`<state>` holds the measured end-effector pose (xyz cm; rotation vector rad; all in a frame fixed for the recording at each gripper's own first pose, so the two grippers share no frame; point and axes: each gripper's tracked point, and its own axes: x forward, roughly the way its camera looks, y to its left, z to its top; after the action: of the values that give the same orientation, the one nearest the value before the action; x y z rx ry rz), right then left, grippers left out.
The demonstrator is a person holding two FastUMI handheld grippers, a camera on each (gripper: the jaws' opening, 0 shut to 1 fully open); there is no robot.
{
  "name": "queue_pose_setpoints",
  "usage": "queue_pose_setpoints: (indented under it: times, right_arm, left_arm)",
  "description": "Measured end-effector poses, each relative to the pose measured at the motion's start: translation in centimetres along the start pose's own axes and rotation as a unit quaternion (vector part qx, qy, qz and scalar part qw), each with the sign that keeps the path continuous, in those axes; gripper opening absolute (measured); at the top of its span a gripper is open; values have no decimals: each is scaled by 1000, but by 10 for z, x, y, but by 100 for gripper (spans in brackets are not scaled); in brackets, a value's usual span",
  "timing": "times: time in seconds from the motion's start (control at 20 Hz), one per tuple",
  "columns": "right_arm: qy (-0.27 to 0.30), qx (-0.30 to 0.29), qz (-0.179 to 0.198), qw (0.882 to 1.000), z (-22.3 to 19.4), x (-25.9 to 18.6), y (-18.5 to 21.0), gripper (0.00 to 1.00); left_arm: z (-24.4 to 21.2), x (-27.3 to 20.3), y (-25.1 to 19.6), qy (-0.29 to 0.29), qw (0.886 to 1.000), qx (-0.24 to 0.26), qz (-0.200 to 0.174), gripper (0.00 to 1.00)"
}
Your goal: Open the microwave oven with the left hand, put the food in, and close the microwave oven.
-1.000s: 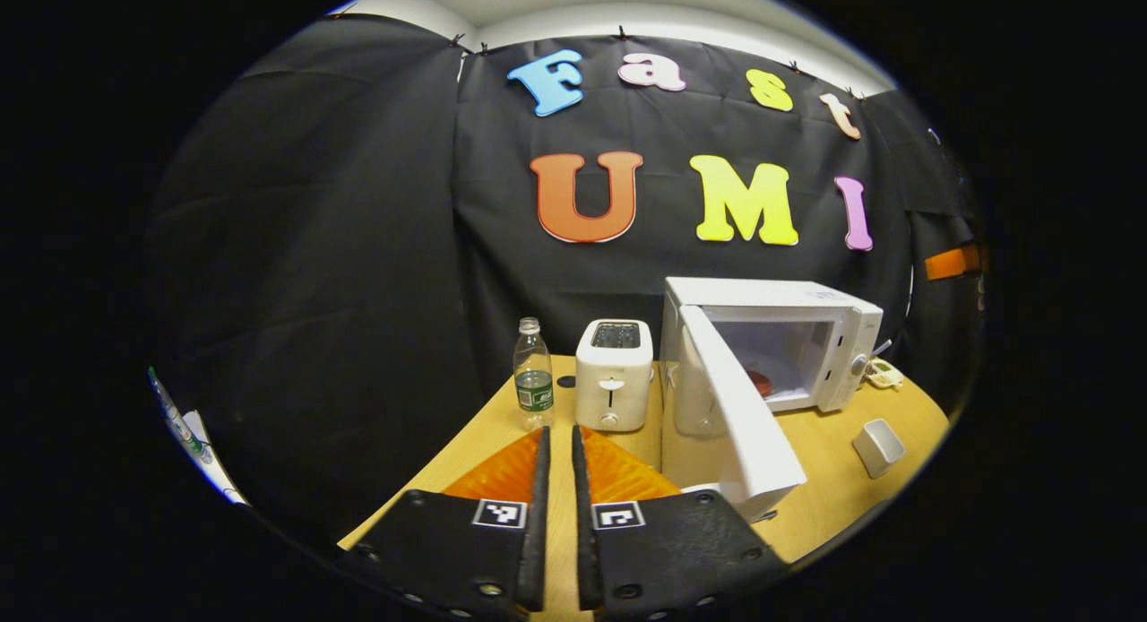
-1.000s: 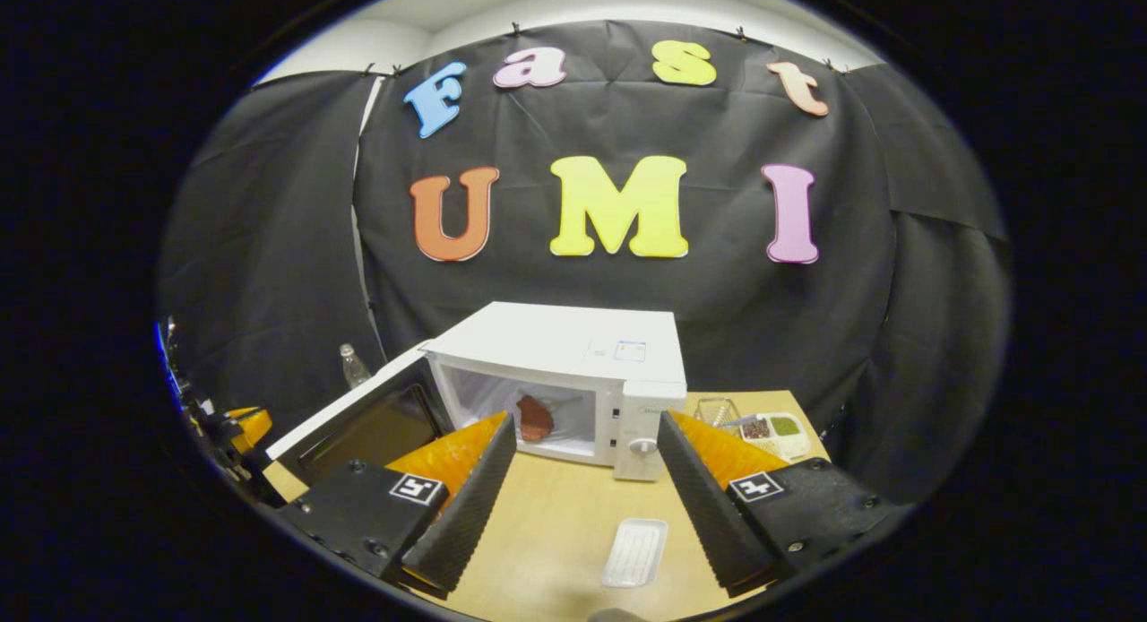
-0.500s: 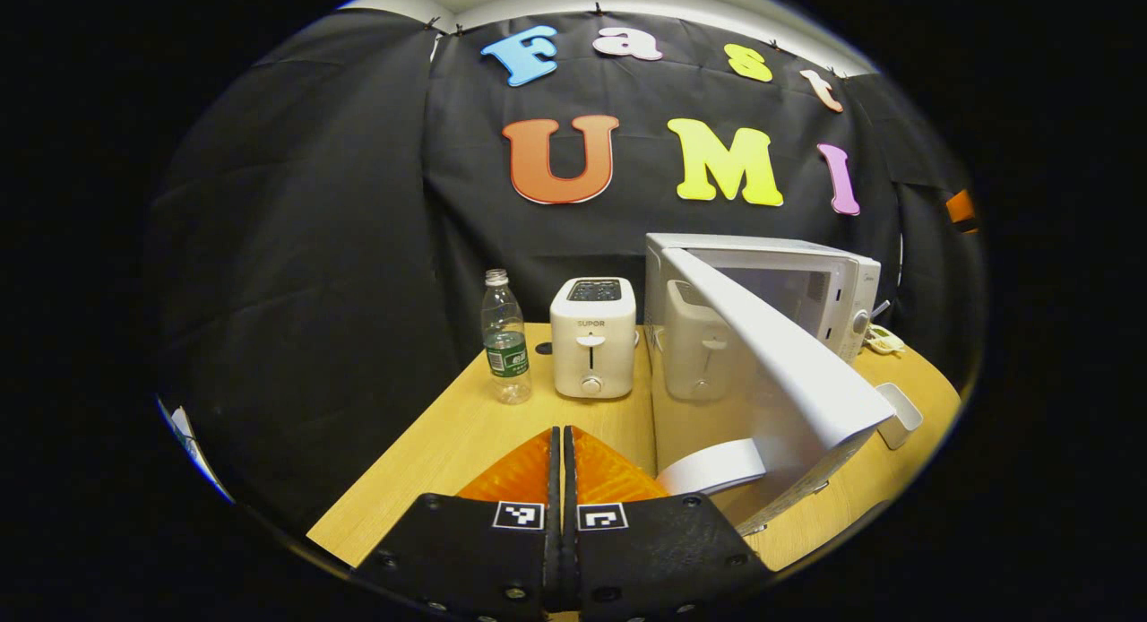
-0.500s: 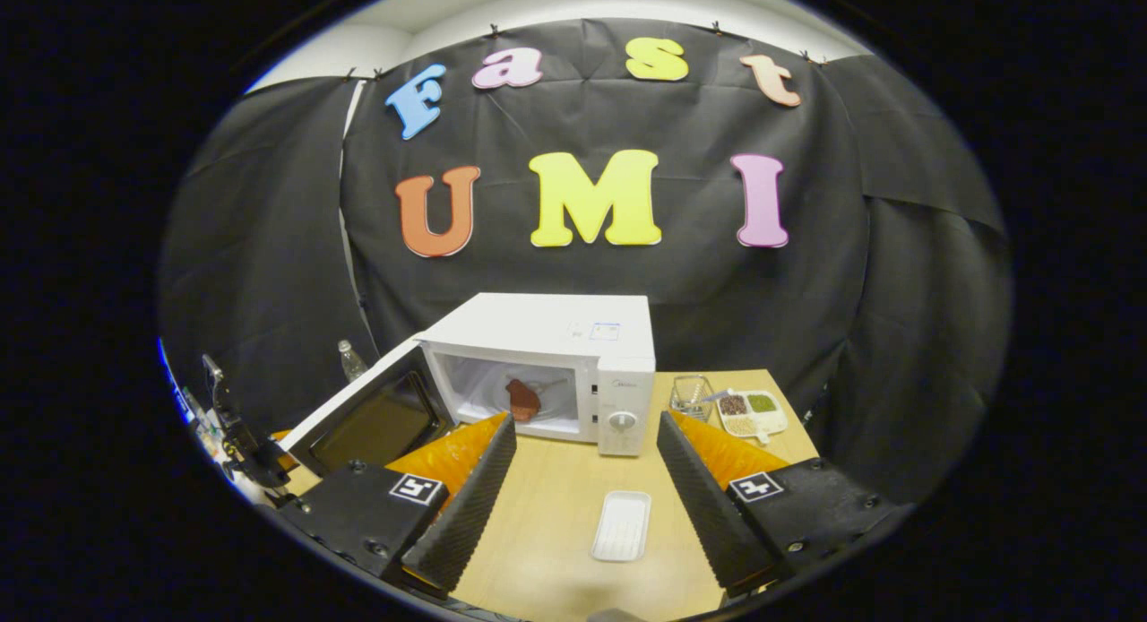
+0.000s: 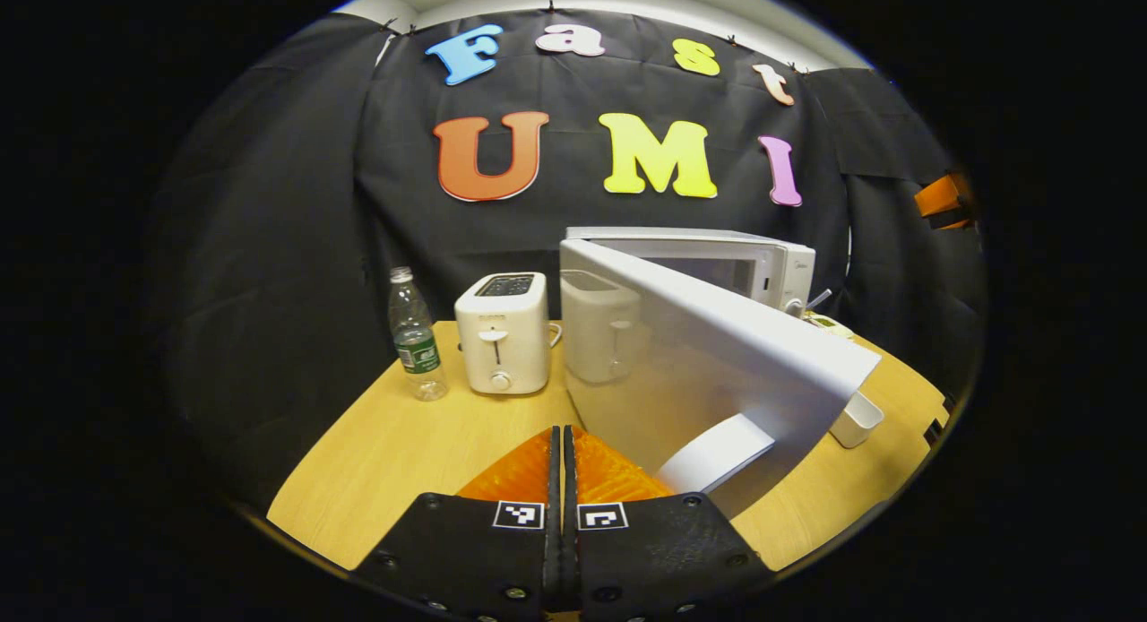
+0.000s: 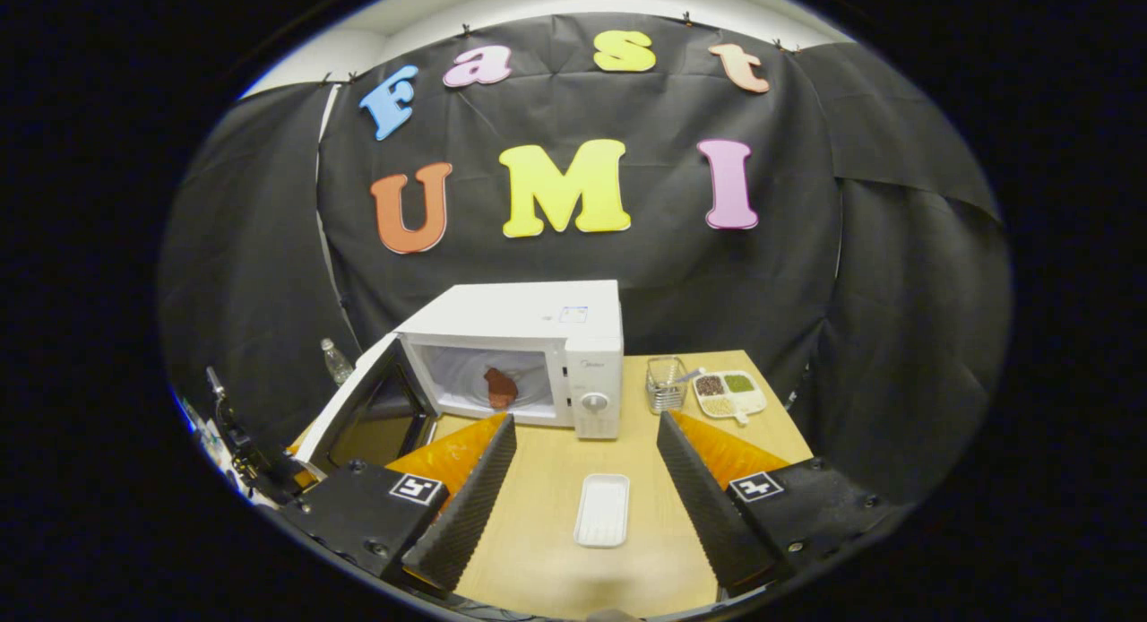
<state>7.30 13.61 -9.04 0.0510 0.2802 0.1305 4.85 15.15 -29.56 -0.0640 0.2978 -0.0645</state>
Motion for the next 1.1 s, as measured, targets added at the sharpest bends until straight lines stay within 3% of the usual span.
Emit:
queue_pose_setpoints:
  times: [0.2,0.25,0.3,0.35,0.45,0.5,1.0,1.05,1.1]
  right_arm:
    - [6,-5,0,1000,-3,-3,-11,92]
    - [5,-4,-6,1000,-2,-2,-18,100]
    - [4,0,-10,1000,-1,-2,-24,100]
    - [6,4,-14,1000,-1,-1,-30,92]
    - [10,7,-22,1000,-1,0,-42,92]
    - [12,9,-27,1000,-1,0,-49,100]
    - [25,33,-56,998,4,16,-99,100]
    - [28,36,-56,997,4,18,-102,92]
    - [31,36,-59,997,5,19,-107,100]
  left_arm:
    - [2,16,-55,5,999,4,-41,0]
    - [4,22,-68,5,999,4,-50,0]
    - [6,30,-80,7,998,7,-59,0]
    - [9,35,-91,5,998,9,-67,0]
    - [16,48,-115,1,996,11,-85,0]
    - [19,54,-125,0,996,15,-93,0]
    - [47,122,-202,-11,990,38,-139,0]
    - [52,130,-208,-13,989,42,-142,0]
    - [57,138,-213,-18,988,45,-143,0]
